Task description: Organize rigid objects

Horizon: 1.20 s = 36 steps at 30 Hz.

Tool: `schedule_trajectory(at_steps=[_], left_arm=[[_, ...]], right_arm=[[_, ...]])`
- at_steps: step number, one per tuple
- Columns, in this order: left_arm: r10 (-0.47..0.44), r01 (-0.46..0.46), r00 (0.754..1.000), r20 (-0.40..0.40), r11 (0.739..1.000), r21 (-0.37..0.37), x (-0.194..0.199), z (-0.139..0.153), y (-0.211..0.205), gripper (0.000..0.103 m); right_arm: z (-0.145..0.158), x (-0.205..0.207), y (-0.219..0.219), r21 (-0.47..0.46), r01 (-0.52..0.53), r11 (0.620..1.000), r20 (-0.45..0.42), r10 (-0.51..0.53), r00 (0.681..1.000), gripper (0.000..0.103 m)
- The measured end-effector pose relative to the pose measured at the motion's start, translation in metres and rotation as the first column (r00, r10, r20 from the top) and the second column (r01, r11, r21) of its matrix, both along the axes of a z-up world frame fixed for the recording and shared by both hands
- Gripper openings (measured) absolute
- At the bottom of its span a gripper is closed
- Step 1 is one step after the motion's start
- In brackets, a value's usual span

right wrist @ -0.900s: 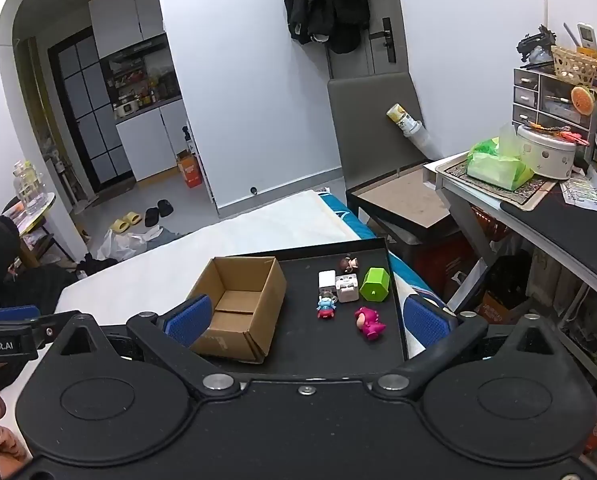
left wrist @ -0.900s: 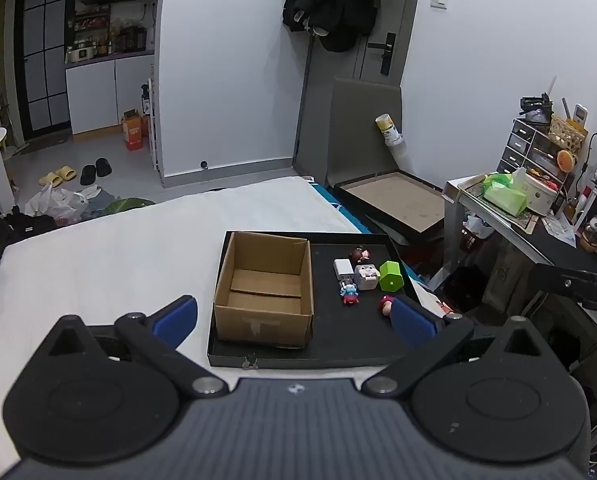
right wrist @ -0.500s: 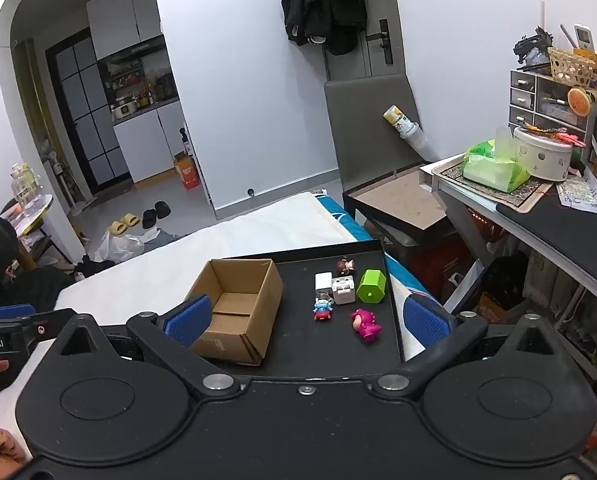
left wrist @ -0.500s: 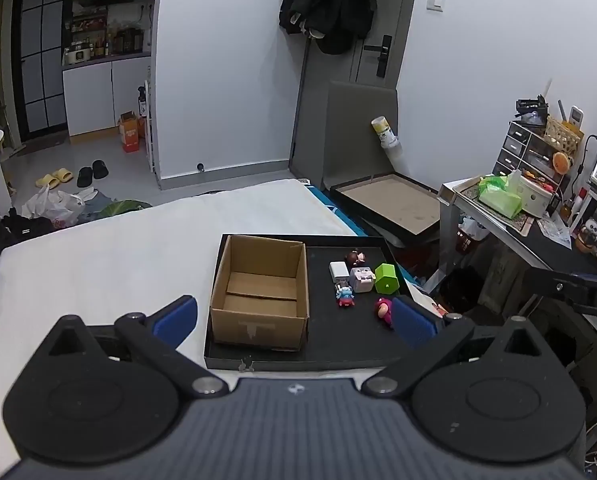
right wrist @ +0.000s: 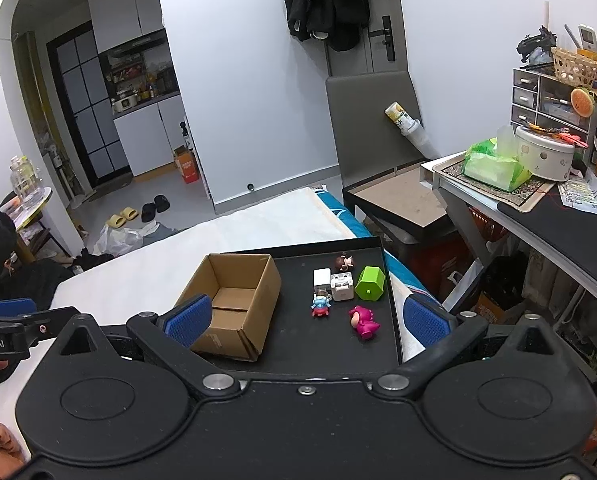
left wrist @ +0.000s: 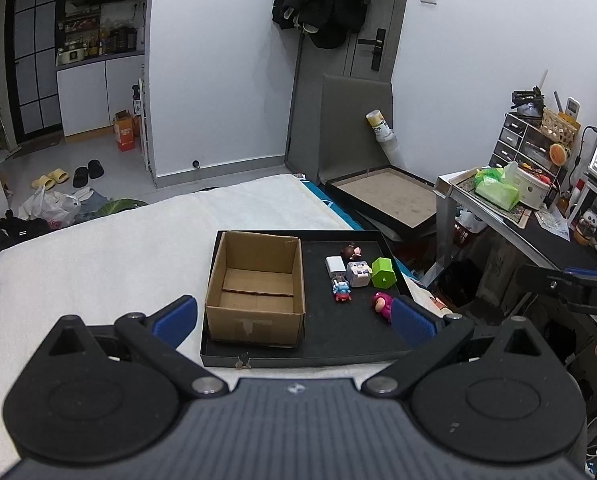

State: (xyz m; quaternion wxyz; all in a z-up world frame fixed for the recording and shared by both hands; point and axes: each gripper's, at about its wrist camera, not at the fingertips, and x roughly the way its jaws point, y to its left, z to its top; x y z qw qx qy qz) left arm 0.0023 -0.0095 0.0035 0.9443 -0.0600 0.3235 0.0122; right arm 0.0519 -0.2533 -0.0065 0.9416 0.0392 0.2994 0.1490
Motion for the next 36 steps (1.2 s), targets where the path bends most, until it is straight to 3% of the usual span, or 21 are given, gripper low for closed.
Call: schedule_trajectory(at_steps=[36], left_arm=[[-0.002,0.001,1.000,-0.028,1.000,-0.017,-0.007,-0.014,0.002,0.102]], right_arm=[[-0.012,-0.002,-0.003,-0.002,-0.010,1.000,-0.018,0.010,1.000,0.103]])
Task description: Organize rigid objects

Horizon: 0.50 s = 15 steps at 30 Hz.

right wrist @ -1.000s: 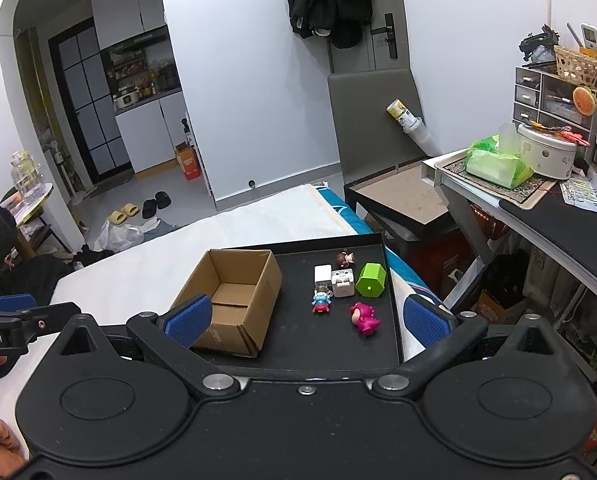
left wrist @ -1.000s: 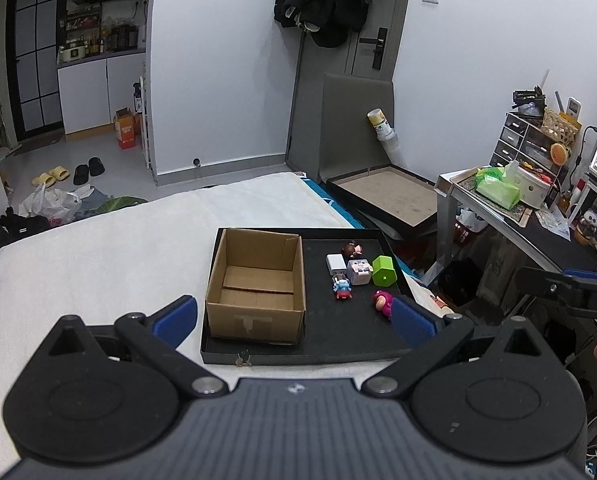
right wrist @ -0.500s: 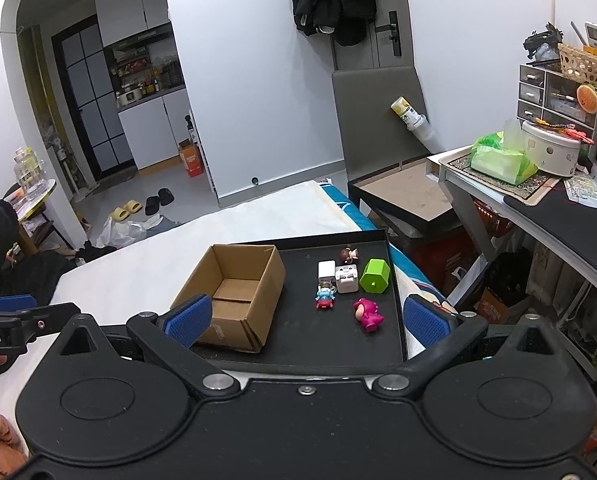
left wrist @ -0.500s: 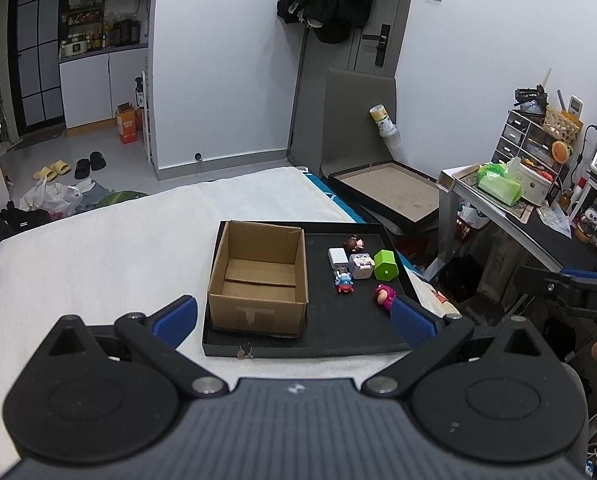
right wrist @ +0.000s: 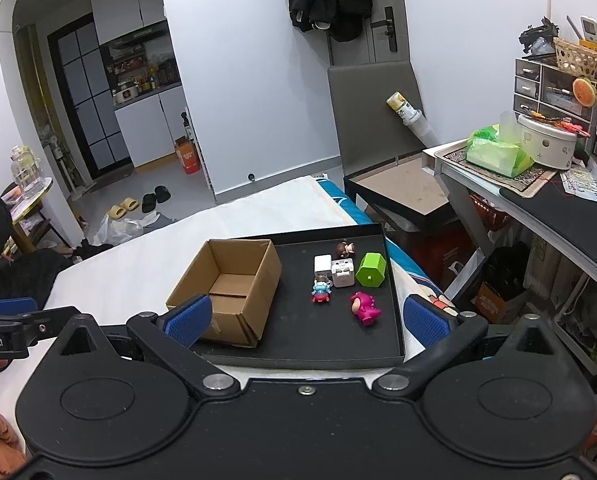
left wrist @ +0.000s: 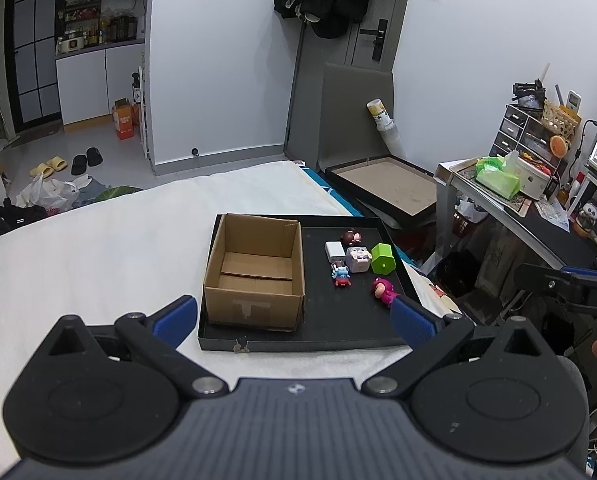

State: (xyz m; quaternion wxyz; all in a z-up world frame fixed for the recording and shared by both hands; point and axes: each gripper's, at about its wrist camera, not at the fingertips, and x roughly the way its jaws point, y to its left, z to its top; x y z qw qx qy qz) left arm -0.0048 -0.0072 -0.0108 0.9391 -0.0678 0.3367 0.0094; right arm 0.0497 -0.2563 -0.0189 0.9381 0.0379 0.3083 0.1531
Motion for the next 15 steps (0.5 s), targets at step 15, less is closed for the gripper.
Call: schedule_trajectory(at_steps=[15], left_arm=[[-0.004,0.004,1.000,-0.011,1.000,-0.001,0.0060,-0.0073,-0.0012,0.102]], right_arm=[[-0.0061,0.0012,0.0011,-0.005,-0.003,1.000,-0.012,0.003,1.000,0.103]])
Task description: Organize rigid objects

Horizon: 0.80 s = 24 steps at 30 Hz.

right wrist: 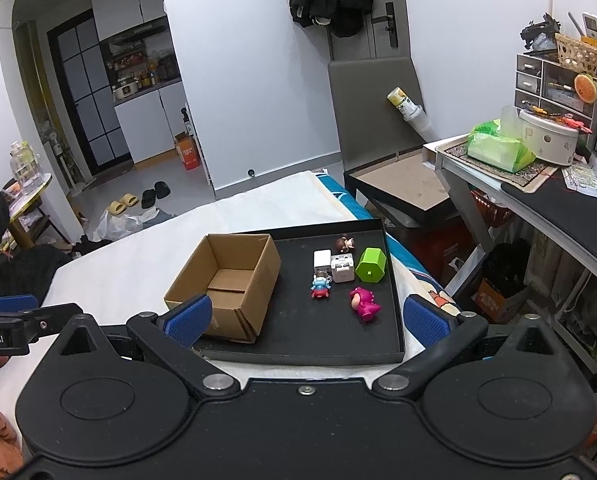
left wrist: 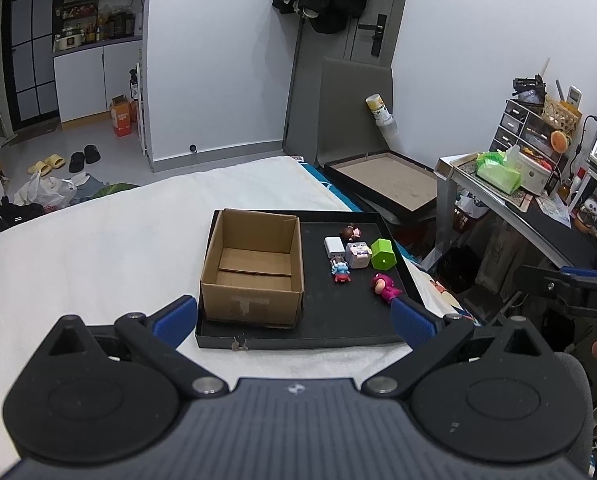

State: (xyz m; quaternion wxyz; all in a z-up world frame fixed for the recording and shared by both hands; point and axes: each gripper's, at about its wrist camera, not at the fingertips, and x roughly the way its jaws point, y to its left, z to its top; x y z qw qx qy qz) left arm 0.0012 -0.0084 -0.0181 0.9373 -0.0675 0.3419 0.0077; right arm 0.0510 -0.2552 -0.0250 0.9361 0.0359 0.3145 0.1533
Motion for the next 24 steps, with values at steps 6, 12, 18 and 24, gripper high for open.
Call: schedule_trajectory(at_steps=[6,12,18,24], left_arm=[[0.016,-0.016,1.000,-0.004,1.000,-0.017,0.009,-0.008,0.004,0.102],[0.030,-0.031,0.999,-0.028,0.999,-0.030,0.023,-0.017,0.007,0.102],[0.033,-0.035,0.998,-0.049,0.999,-0.037,0.036,-0.029,0.010,0.102],[0.047,-0.051,0.995,-0.084,0.998,-0.048,0.054,-0.045,0.016,0.102]], right_arm=[[-0.008,0.006,0.002,-0.006,-0.003,1.000,-0.016,0.003,1.000,0.103],[-0.020,0.017,0.003,-0.001,-0.005,1.000,-0.044,0.005,0.999,0.103],[-0.031,0.031,-0.001,0.004,0.013,1.000,-0.075,-0.013,0.997,0.103],[-0.043,0.046,-0.003,0.011,0.035,0.999,-0.105,-0.033,0.994,0.103]])
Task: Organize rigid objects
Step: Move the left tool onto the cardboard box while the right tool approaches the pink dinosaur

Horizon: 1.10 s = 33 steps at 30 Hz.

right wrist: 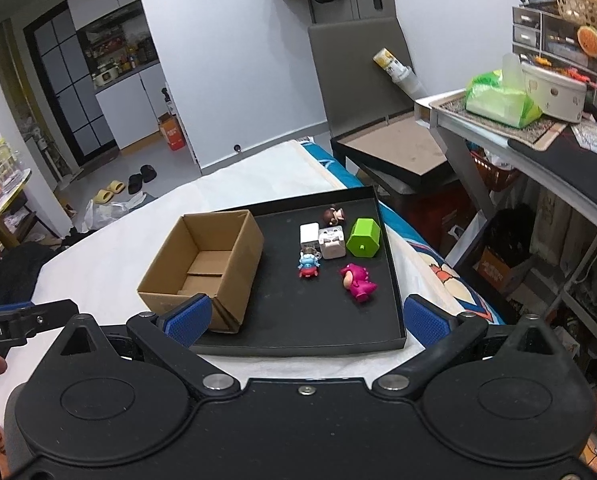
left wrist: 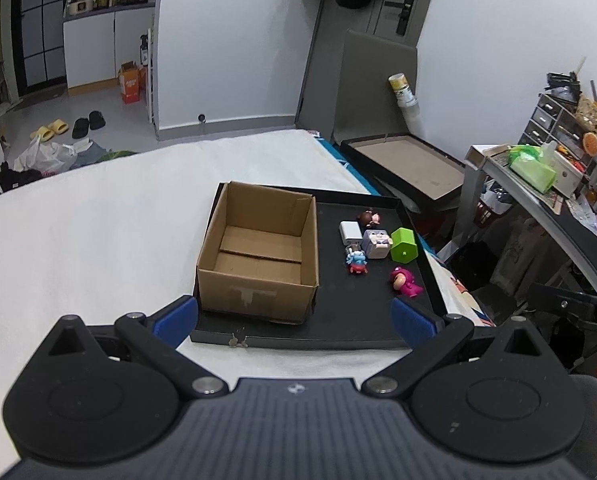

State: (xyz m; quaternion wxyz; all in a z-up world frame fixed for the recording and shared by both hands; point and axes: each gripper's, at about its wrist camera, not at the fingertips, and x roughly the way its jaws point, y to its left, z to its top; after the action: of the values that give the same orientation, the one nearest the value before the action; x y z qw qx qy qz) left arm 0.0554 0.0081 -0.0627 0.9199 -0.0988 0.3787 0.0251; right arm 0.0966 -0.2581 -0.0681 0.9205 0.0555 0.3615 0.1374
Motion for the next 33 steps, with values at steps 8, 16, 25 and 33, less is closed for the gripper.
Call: schedule_trajectory(at_steps=[8,16,25,33], left_arm=[[0.028,-0.028,0.998,-0.048,1.000,-0.010,0.023,-0.017,0.012,0.102],[0.039,-0.040,0.996,-0.084,0.999,-0.005,0.048,-0.030,0.016,0.102],[0.061,-0.061,0.994,-0.094,0.998,0.003,0.074,-0.038,0.023,0.100],[0.123,-0.125,0.990,-0.073,0.992,-0.021,0.096,-0.047,0.044,0.099]], right_arm=[[-0.023,0.025,-0.004,0.010,0.024,1.000,-0.058,-0.023,0.998,0.103],[-0.039,0.048,-0.006,0.018,0.027,0.999,-0.096,-0.025,0.995,0.103],[-0.049,0.073,-0.008,0.002,0.047,0.999,-0.109,-0.047,0.993,0.103],[-0.052,0.091,-0.005,0.005,0.042,0.999,-0.101,-0.042,0.994,0.103]])
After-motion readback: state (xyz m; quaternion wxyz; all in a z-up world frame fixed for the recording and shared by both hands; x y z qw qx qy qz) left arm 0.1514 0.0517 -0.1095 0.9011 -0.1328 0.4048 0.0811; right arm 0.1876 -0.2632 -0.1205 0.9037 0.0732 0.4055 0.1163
